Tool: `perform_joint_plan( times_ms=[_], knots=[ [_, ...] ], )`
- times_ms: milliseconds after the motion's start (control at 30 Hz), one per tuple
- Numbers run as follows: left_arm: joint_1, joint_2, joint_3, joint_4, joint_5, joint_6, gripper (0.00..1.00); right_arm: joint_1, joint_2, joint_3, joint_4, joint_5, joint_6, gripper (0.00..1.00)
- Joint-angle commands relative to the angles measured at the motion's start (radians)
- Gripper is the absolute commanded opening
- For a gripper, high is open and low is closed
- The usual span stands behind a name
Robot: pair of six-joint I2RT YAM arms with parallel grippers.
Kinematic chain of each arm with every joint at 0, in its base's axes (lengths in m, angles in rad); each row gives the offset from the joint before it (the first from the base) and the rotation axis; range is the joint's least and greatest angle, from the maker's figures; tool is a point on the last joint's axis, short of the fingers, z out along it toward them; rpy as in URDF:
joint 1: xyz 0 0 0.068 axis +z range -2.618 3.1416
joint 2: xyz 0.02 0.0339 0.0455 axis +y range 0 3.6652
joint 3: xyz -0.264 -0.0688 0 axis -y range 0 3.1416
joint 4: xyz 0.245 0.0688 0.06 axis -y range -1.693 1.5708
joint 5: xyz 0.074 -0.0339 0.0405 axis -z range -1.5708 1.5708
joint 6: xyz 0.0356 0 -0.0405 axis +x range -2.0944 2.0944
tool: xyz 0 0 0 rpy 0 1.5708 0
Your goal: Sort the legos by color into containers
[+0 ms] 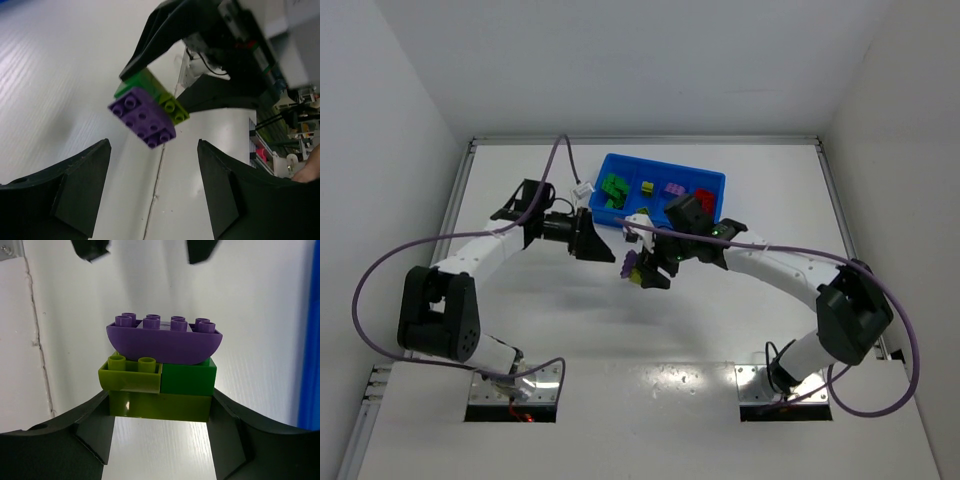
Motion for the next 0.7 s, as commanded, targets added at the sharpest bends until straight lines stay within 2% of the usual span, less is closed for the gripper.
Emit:
perform_joint_plan(
  times_ms=[0,200,600,667],
  knots=[
    [-0.028,0.015,0.079,0.025,0.051,-0.040,0.76,0.018,0.011,0.081,0.006,-0.037,-0.034,0.23],
    [-0.086,0.060,0.099,0.025,-0.003,-0.040,0.76,0.047,0.031,0.115,-0.004,-0.017,-0.043,0.23],
    [-0.106,0.089,0.119,0.025,-0.064,-0.040,0.75,0.047,0.031,0.124,-0.013,0.021,-0.043,0.22],
    [-0.115,0.089,0.119,0.025,-0.064,-0.040,0.72,0.047,0.031,0.124,-0.013,0.021,-0.043,0.22]
  ],
)
